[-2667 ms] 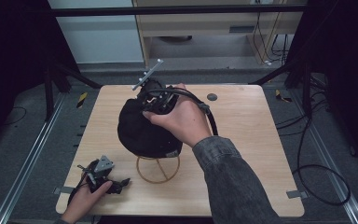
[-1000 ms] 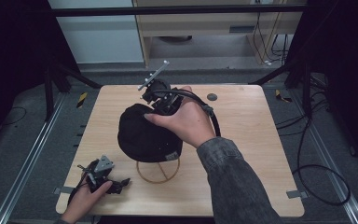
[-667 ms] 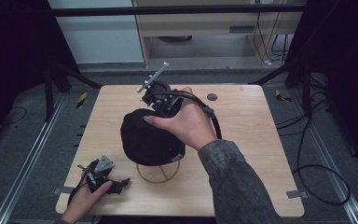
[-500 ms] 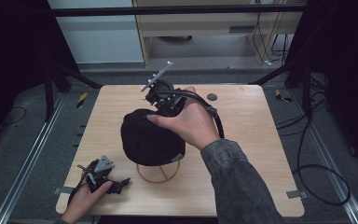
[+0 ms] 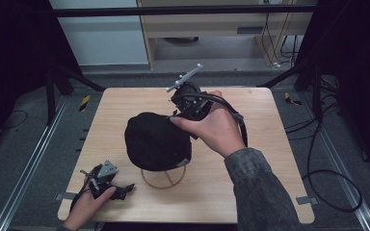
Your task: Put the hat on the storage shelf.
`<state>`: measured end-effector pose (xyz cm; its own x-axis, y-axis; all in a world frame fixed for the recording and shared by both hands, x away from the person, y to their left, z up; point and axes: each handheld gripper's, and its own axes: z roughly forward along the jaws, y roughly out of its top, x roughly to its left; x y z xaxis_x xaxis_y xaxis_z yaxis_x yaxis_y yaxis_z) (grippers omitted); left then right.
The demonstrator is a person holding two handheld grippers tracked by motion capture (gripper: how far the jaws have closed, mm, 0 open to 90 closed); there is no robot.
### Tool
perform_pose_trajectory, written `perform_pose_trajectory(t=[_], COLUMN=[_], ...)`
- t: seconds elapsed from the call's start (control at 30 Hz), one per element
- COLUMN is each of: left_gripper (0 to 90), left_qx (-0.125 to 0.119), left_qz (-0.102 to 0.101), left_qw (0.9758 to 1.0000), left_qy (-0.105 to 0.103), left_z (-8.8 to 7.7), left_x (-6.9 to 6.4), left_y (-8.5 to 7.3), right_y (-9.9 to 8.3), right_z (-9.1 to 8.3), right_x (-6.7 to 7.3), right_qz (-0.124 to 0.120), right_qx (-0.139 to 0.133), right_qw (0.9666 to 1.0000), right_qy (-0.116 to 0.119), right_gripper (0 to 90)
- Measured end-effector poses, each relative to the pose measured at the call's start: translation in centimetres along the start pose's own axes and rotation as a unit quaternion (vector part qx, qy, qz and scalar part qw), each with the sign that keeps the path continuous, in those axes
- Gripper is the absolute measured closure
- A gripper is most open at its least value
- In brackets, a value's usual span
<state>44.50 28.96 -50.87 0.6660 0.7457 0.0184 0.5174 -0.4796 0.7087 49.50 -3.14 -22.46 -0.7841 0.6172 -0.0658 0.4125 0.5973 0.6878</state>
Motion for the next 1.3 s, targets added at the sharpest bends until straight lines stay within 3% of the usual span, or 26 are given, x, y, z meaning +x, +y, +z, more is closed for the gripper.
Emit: perform_pose_trajectory(t=[0.53,0.87,1.1,1.3], left_gripper=[0.0,0.0,0.0,0.0], left_qx=[0.0,0.0,0.0,-0.001], left_qz=[-0.001,-0.001,-0.001,-0.001], left_qw=[1.0,1.0,1.0,1.0], left_qy=[0.0,0.0,0.0,0.0], left_z=[0.0,0.0,0.0,0.0], left_x=[0.0,0.0,0.0,0.0], left_y=[0.0,0.0,0.0,0.0], right_y=[-3.6,-5.7,-6.5,-7.2], right_z=[-1.7,-2.4,-3.1,-2.9], right_x=[-2.3,-3.4,-3.2,-3.0], right_qz=[0.044,0.068,0.068,0.071], right_qx=[-0.024,-0.047,-0.058,-0.058], right_qw=[0.9986,0.9961,0.995,0.9939], right_qy=[-0.016,-0.031,-0.044,-0.062], right_gripper=[46.8,42.4,33.6,18.6])
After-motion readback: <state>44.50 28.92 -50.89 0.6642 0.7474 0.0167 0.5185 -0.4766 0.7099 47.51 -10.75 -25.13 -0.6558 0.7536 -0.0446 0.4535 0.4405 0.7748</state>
